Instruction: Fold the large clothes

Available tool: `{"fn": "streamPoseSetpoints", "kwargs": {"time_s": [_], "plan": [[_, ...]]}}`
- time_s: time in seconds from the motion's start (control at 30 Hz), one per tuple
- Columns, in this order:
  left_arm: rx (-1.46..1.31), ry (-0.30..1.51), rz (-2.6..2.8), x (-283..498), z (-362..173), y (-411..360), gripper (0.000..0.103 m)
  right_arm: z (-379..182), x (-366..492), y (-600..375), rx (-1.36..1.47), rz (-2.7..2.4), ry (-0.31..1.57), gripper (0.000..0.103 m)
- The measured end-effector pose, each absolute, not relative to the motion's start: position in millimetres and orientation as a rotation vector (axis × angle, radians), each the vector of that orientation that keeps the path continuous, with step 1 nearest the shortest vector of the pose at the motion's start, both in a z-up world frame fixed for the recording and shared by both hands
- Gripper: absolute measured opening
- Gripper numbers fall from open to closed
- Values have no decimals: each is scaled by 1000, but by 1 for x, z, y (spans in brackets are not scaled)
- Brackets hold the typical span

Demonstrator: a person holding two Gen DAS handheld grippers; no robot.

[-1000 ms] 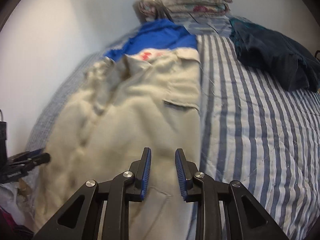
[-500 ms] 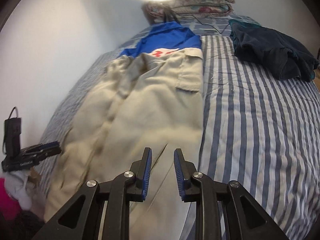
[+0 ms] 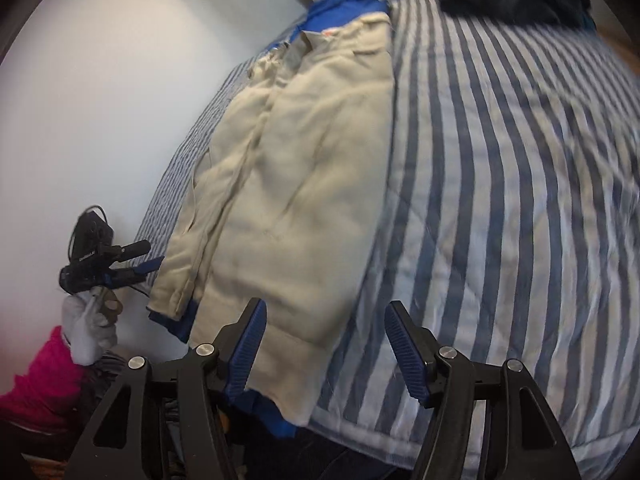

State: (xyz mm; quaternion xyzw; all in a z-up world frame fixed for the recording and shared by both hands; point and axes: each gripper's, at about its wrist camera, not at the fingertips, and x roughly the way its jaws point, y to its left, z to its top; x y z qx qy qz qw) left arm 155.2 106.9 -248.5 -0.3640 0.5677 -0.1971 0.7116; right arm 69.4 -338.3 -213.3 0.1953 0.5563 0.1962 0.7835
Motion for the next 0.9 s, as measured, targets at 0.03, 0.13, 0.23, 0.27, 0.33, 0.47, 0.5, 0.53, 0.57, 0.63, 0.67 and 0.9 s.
{"fn": "streamPoseSetpoints", "kwargs": {"time_s": [0.03,0.13,0.23,0.27,0.33,0.47,0.5,0.53,0.57,0.63,0.67,0.9], "plan": [[-825,1264,-446,155,-250,106,68,-220,69,-343,476,436,1211,65],[-872,1277,-466,153,-255,102,68,-231,66,-349,588,486,1220,63],[-851,1277,-487,149,-255,94,68,-236,71,-343,608,527,1231,63],[-841,1279,-499,149,-255,91,68,-239,73,-341,623,543,1238,62],[-836,1284,-512,150,-257,85,68,-245,78,-335,644,564,1247,62],[-853,1283,-519,156,-259,80,67,-251,89,-322,674,596,1240,62],[-854,1282,-518,156,-259,79,64,-253,91,-320,682,598,1238,62],[-848,1284,-517,156,-260,80,62,-252,88,-322,689,598,1237,62],[-840,1285,-513,155,-260,79,57,-253,88,-322,698,598,1234,62],[-833,1284,-511,155,-261,77,49,-252,86,-322,702,603,1232,61],[-827,1286,-509,155,-261,76,42,-252,86,-322,700,604,1237,58],[-795,1241,-550,154,-245,70,17,-254,87,-329,725,586,1241,22]]}}
